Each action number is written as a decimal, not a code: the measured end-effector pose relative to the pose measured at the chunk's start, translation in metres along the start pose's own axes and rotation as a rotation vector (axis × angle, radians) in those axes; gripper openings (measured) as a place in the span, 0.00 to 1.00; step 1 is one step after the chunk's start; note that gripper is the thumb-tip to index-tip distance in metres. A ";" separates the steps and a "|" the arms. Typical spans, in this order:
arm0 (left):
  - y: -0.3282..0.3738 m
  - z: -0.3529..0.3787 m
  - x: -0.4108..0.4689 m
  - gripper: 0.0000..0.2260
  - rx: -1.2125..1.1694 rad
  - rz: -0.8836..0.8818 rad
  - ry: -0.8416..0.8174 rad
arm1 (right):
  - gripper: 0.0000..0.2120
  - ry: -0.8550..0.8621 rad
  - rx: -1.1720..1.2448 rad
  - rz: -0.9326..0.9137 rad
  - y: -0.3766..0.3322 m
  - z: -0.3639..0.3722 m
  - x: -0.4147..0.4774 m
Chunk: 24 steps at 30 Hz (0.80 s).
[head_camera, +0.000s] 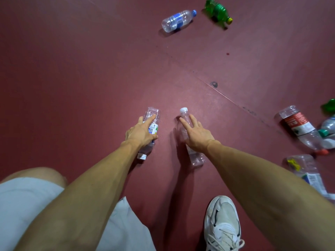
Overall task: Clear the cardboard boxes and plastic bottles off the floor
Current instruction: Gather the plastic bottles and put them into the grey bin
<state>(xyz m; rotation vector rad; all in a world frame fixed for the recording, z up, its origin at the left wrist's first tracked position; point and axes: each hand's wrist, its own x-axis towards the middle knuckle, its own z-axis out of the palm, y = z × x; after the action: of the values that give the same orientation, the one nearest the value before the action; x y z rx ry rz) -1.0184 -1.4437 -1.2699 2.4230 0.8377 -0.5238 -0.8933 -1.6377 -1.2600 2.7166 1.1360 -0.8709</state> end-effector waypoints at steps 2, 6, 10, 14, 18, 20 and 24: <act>0.001 0.000 0.000 0.38 -0.004 0.001 0.001 | 0.43 -0.012 0.007 -0.008 0.001 -0.002 0.002; 0.000 0.000 0.000 0.38 -0.008 0.003 0.001 | 0.52 -0.115 -0.041 -0.054 0.002 -0.003 0.000; -0.002 -0.002 0.001 0.38 -0.021 0.007 -0.018 | 0.56 -0.161 -0.066 -0.050 0.005 0.002 -0.001; 0.000 -0.004 0.000 0.39 -0.019 0.001 -0.024 | 0.54 -0.142 -0.054 -0.052 0.004 0.002 0.000; 0.006 -0.005 -0.005 0.38 -0.021 0.005 -0.059 | 0.47 -0.066 -0.053 -0.103 0.000 0.000 0.001; 0.009 -0.003 -0.006 0.38 -0.008 0.010 -0.066 | 0.46 -0.058 -0.054 -0.121 0.000 -0.002 0.004; 0.012 -0.002 -0.001 0.37 0.009 0.009 -0.046 | 0.47 -0.085 -0.043 -0.112 0.000 -0.001 0.008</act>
<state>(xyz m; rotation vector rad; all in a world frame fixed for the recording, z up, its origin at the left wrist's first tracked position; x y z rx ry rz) -1.0109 -1.4510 -1.2639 2.4120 0.8057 -0.5789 -0.8879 -1.6324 -1.2635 2.5769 1.2842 -0.9543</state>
